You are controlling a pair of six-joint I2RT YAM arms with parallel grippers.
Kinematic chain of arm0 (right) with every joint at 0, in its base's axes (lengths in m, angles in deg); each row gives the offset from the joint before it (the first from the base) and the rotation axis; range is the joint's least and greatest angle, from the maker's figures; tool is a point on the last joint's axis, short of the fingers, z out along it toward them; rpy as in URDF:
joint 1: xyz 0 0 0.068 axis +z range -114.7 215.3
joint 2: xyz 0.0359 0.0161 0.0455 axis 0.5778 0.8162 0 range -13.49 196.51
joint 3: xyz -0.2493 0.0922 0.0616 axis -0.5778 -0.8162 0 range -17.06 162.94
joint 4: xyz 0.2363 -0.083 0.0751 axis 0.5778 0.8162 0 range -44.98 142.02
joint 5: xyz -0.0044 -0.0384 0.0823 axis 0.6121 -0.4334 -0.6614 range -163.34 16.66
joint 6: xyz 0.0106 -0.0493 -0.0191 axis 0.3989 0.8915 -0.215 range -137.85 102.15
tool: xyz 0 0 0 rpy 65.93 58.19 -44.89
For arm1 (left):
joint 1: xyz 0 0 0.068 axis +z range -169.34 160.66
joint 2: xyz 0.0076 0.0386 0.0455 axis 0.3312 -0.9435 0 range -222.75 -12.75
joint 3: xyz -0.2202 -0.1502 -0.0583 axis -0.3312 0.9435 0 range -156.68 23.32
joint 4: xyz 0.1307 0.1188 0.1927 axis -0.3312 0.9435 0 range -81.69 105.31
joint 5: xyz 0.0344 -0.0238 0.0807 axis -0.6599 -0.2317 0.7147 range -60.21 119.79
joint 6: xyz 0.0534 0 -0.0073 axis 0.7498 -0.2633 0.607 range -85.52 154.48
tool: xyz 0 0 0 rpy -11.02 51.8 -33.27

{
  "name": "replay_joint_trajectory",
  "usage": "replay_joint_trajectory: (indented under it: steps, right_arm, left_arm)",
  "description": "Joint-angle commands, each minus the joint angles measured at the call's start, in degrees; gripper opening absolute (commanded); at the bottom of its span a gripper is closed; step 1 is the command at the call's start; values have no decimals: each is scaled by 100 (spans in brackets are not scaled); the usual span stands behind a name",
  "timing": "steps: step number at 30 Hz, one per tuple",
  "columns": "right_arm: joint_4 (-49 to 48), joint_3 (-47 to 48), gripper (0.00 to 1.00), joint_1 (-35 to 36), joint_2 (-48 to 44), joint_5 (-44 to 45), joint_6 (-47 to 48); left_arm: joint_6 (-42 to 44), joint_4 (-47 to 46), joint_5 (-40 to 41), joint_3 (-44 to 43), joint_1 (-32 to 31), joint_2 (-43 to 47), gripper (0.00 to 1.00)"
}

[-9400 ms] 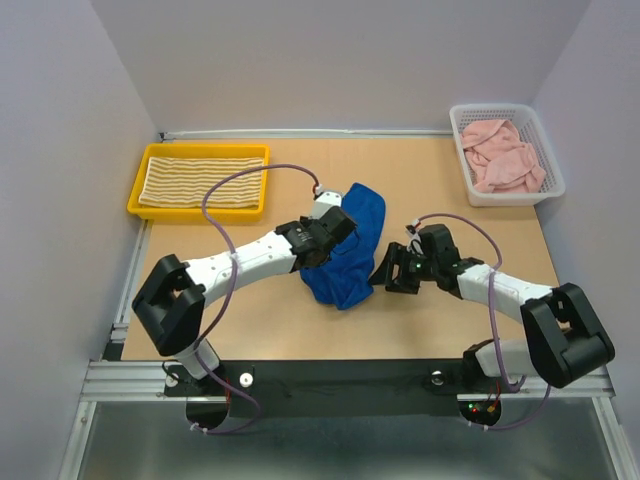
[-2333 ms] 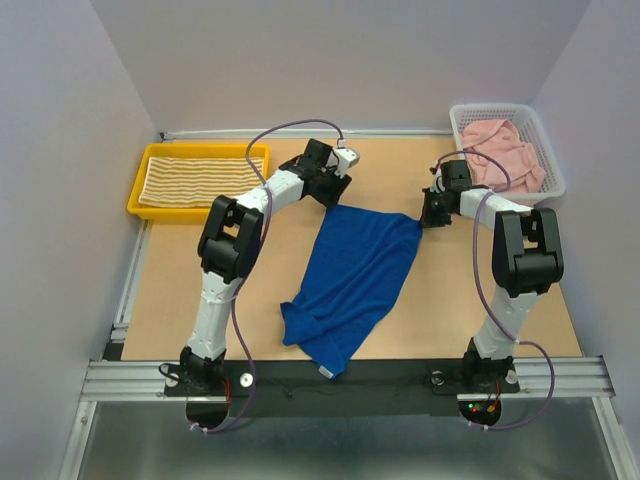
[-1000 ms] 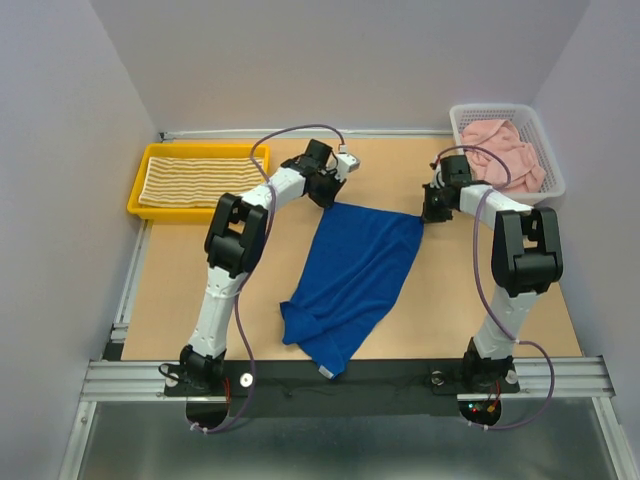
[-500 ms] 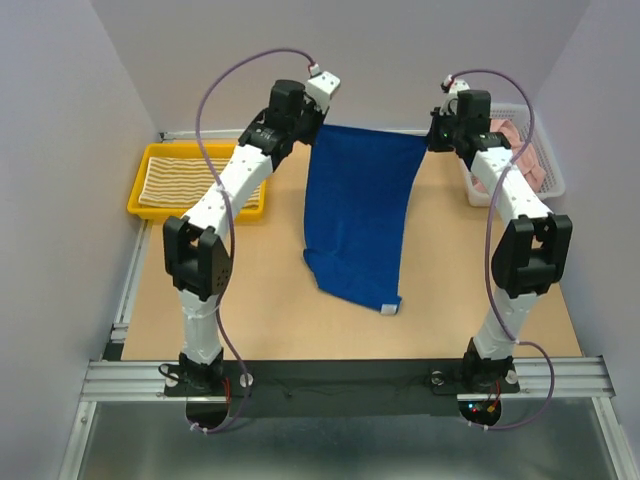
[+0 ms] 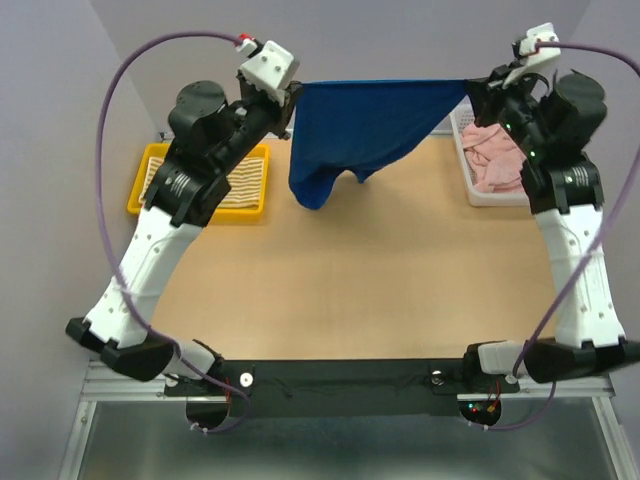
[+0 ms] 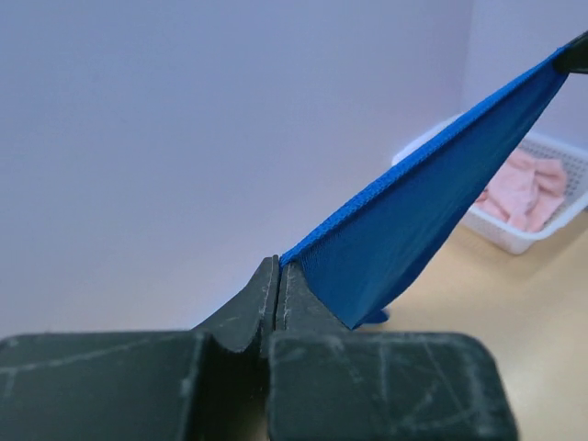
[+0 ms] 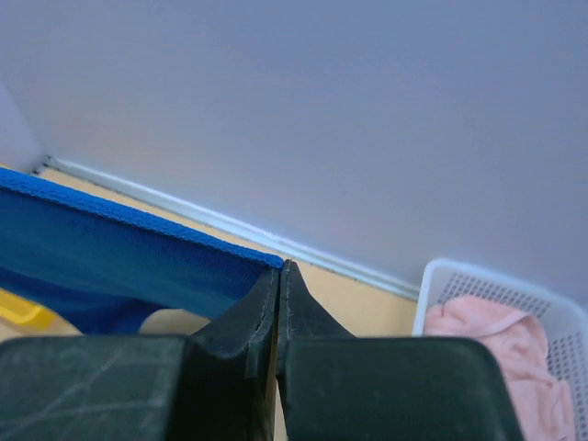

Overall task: Fold and stack the towels
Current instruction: Flatten out the crumpled towel

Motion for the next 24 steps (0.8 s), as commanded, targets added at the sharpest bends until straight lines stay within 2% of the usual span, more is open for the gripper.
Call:
replay_joint_trajectory:
  steps: [1, 9, 16, 18, 24]
  right_arm:
    - [-109, -459, 0, -117, -880, 39, 427]
    - [-91, -1015, 0, -117, -2481, -884, 560]
    - [-100, -690, 1, -117, -2555, -938, 621]
    - [-91, -497, 1, -117, -2423, -841, 604]
    - [-196, -189, 0, -117, -1413, -472, 437]
  left_arm:
    - [167, -352, 168, 597, -311, 1162, 0]
    - [-69, -290, -272, 1012, -954, 2439, 0]
    - [-272, -281, -457, 618, -963, 2564, 0]
    - [-316, -290, -282, 538, -963, 2449, 0]
    - [-404, -316, 1572, 485, -902, 1457, 0]
